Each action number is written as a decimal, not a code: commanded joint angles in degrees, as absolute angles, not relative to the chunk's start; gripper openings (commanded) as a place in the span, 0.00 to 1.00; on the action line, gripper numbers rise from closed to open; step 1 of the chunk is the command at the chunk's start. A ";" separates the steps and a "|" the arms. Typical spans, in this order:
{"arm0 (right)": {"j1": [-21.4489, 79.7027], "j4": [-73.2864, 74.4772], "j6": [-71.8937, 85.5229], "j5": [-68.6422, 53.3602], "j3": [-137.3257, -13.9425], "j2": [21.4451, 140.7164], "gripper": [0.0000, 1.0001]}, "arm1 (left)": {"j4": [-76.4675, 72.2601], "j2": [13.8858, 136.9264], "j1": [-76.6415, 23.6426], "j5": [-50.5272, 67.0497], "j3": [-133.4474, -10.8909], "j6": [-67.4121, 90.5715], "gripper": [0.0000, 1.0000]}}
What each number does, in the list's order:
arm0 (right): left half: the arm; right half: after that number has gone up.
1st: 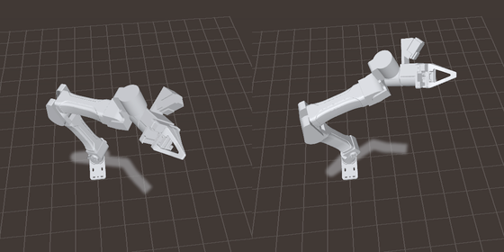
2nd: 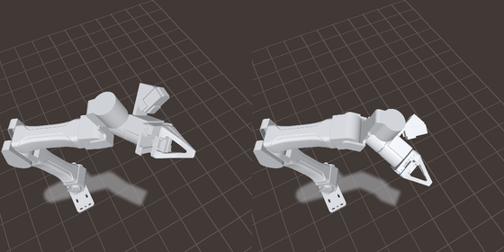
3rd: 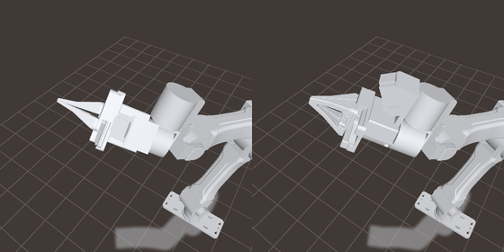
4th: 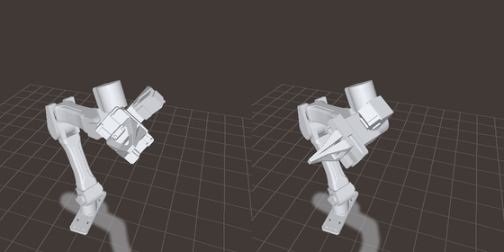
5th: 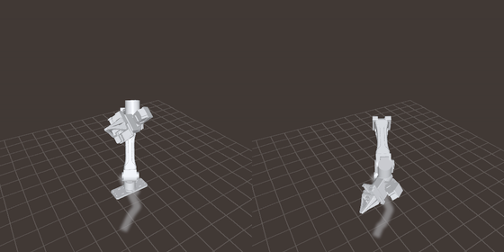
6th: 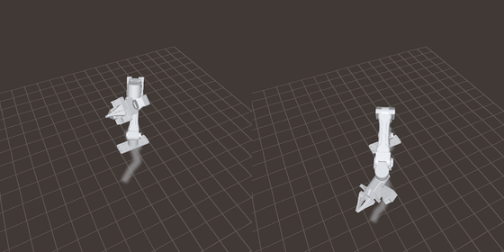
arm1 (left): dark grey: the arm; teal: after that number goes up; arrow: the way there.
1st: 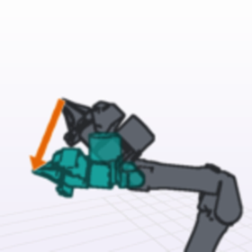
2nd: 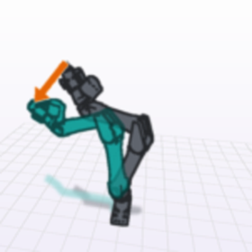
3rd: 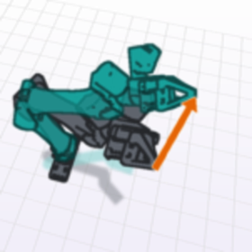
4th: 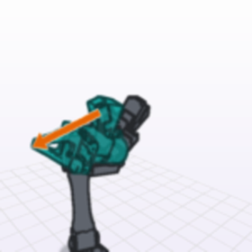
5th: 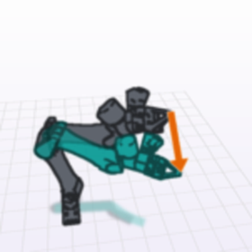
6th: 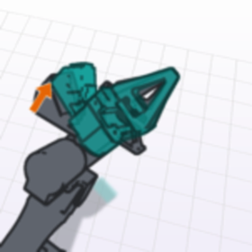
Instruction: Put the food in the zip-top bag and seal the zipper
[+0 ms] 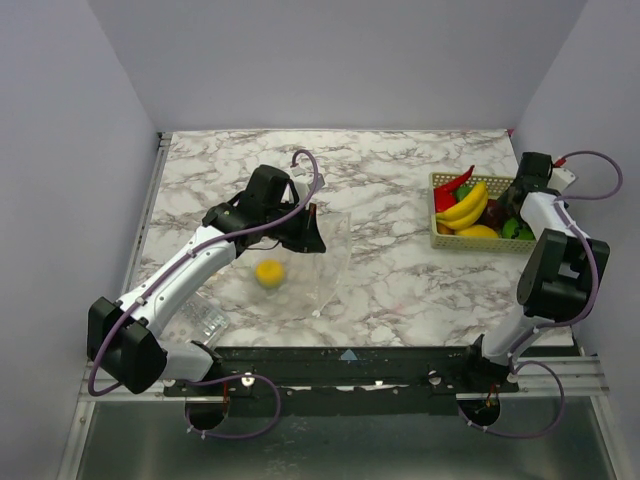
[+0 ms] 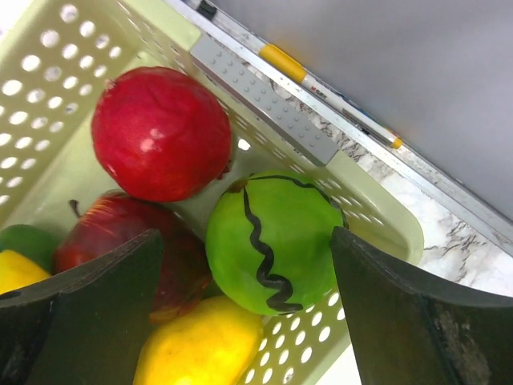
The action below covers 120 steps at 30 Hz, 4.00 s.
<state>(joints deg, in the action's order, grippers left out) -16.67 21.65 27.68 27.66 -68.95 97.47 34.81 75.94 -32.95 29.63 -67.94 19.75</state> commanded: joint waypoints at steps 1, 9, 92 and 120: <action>-17.49 23.42 26.73 27.04 -70.21 100.47 0.86 | 33.61 74.97 -32.69 31.76 -67.50 20.04 0.00; -17.49 21.92 27.37 28.89 -67.24 102.59 0.83 | 33.84 75.84 -32.65 31.91 -67.67 20.04 0.00; 50.67 -33.65 44.07 11.97 -30.85 68.13 0.16 | 32.50 69.96 -31.29 30.73 -66.36 21.15 0.00; 50.84 4.59 35.47 25.81 -46.54 62.25 0.94 | 39.73 72.22 -32.07 17.23 -70.55 18.34 0.00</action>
